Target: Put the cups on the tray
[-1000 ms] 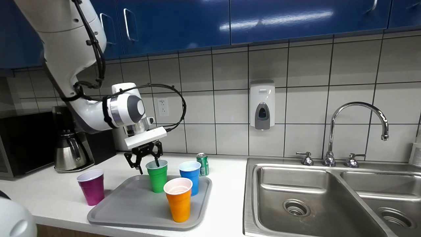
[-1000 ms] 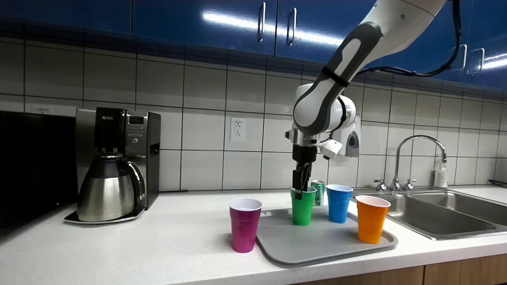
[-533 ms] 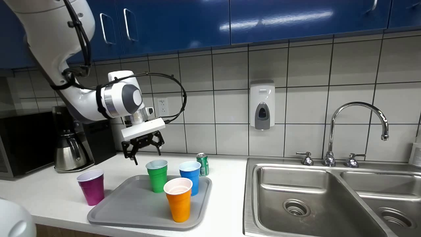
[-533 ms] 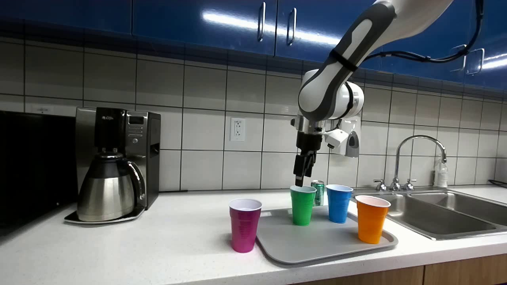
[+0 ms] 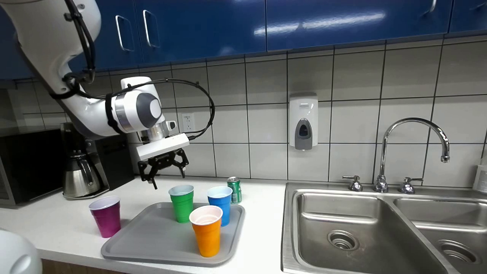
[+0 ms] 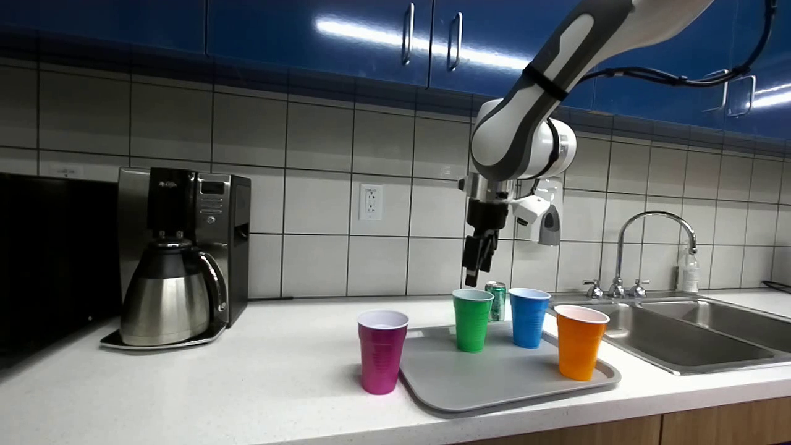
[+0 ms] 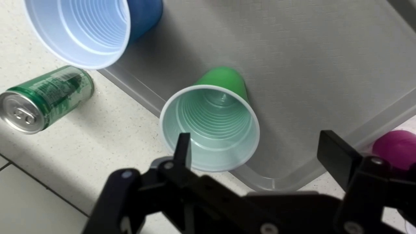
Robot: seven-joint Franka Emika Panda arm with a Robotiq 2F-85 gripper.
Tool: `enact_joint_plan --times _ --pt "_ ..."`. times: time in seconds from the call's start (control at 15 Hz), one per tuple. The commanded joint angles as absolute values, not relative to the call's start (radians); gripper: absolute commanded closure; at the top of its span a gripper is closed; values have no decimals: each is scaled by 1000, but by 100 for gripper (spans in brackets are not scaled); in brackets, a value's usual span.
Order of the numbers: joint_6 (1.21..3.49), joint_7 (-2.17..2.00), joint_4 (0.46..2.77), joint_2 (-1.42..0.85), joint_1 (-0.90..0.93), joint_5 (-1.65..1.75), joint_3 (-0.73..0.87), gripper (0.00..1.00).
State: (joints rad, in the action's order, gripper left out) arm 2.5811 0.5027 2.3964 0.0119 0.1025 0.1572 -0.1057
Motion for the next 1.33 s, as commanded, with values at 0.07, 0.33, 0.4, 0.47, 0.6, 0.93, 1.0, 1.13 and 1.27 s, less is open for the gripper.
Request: enact_joint_plan --times 0.07,0.33,0.4,0.47,0.6,0.93,1.0,1.13,1.27 --pt "2577 500 2395 12 105 158 -105 0" --pt "2577 500 2395 12 105 158 -105 0" --pt "2577 500 2395 12 105 158 -105 0" --pt "2577 500 2395 12 105 158 -105 0" --pt "2577 500 2395 12 105 158 -105 0" --pt "2577 500 2396 12 105 158 -105 0" --pt "2577 500 2396 12 105 158 -105 0" --pt "2577 500 2396 12 105 158 -105 0" --pt "2564 470 2394 17 107 173 -107 0"
